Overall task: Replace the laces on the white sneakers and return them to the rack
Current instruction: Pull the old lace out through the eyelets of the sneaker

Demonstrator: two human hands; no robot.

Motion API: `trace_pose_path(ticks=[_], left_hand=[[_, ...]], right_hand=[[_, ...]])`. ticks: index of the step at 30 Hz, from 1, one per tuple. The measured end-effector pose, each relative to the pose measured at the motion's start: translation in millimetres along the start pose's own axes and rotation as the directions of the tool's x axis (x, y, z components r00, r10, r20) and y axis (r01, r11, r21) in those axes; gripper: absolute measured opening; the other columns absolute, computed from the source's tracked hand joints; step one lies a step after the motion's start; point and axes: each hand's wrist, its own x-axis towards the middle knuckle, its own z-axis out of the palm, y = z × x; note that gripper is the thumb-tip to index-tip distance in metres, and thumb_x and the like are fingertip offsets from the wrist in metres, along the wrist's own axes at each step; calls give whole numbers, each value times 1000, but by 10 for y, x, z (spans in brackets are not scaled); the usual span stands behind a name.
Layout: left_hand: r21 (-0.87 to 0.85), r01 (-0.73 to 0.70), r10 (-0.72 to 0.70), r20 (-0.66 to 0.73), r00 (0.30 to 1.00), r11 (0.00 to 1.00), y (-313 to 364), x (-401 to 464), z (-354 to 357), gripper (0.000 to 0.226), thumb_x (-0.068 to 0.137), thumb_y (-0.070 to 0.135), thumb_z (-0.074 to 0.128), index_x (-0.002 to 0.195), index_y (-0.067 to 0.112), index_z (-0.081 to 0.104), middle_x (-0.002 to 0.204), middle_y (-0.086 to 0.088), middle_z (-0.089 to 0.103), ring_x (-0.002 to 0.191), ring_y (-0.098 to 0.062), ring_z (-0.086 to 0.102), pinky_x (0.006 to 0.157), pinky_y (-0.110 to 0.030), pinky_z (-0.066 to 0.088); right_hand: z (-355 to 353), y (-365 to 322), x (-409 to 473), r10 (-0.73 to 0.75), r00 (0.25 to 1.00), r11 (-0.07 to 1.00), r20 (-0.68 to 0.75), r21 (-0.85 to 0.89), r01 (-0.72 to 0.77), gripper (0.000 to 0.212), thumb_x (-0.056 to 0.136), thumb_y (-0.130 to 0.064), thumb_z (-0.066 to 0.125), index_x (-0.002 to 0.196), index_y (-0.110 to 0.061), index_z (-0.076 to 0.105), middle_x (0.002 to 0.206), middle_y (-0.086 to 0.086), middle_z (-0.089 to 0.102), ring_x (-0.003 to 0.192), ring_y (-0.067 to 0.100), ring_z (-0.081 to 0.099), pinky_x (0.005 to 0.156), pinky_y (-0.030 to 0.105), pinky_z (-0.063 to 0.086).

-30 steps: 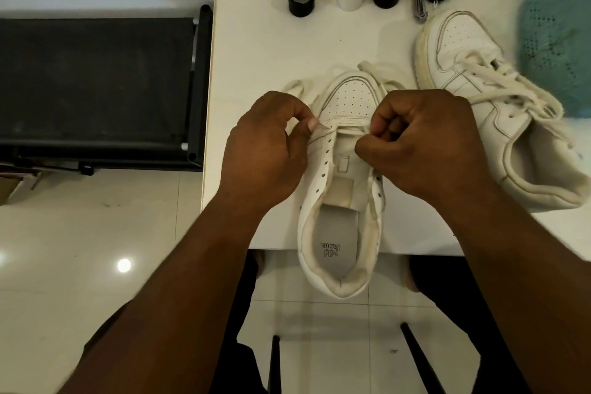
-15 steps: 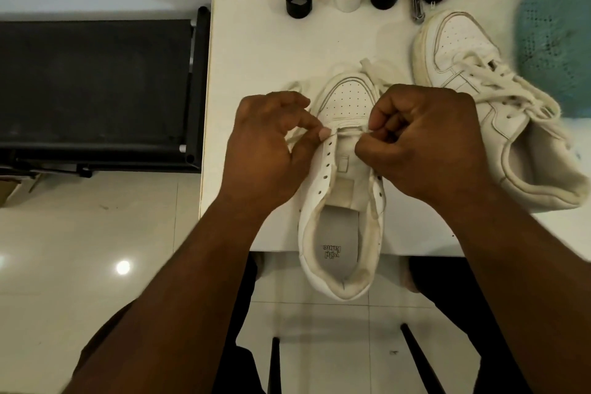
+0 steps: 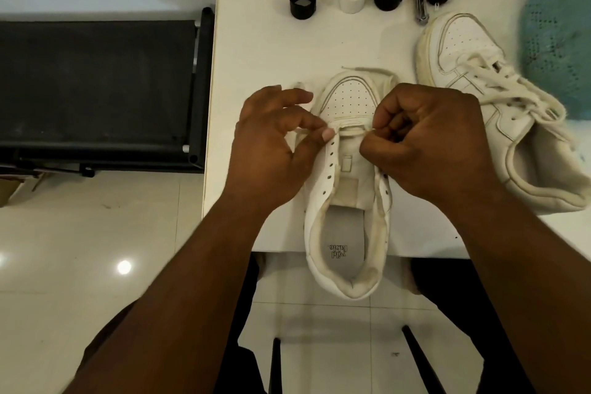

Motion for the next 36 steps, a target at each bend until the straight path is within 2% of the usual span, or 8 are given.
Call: trace_pose_path(ticks=[7,12,15,21,24,28,31,36], left_hand=[[81,292,-258,-290,922,953,-61,55,-149,14,96,42,67,91,29,66,105,14,61,112,-14,57,96,-18,37],[15,64,-63,-81,995,998,-43,28,-98,34,89,42,74,119,27,71,131,9,60,130,-13,48,111,-34,38],[-26,17,-16,6,1000,1000,-25,15,-24,21,87,44,75,101,28,77,130,10,63,132,-14,48,110,-39,39],[54,206,-185,-261,947,977,-58,40,-101,14,93,40,70,91,25,70,108,12,64,114,-13,57,99,-23,40],[29,297,-270,-338,902,954,-103,58,-163,14,92,41,70,96,28,68,108,16,61,112,-11,57,103,-36,47],[-33,66,-69,-116,991,997,-16,24,-111,35,88,38,75,120,26,70,128,11,61,126,-14,52,107,-45,43],[-45,52,-52,11,999,998,-17,15,-18,23,88,46,73,108,33,75,126,15,64,127,-10,53,105,-50,44],[-113,128,-131,-16,991,985,39,2,1,12,95,37,70,92,25,70,95,20,71,97,3,65,89,-19,49]], right_hand=[[-13,15,4,24,1000,999,-8,47,-24,14,69,-13,75,72,-22,66,60,-16,64,53,5,62,51,10,42],[3,12,-1,22,1000,999,-5,39,-21,15,69,-14,77,73,-23,66,54,-14,60,55,3,61,53,8,41],[2,14,0,20,1000,999,-11,46,-20,15,69,-15,77,73,-23,66,54,-15,59,55,4,61,53,10,42],[1,24,1,40,999,996,-26,86,-38,14,70,-11,77,74,-19,67,55,-13,60,53,4,60,52,9,42],[7,15,0,30,999,996,-23,83,-28,15,73,-14,79,74,-22,66,56,-12,60,54,6,60,52,10,42],[-106,-65,-2,49,995,997,92,-63,-43,33,76,-48,82,68,-22,63,55,-8,60,52,8,57,51,16,44],[-140,-83,-11,126,973,972,194,-220,-82,35,71,-51,81,65,-21,64,55,-7,61,53,8,59,58,31,53],[-64,-28,5,199,967,975,161,-137,-178,21,71,-33,74,58,-20,65,53,-12,63,52,7,60,55,28,50]])
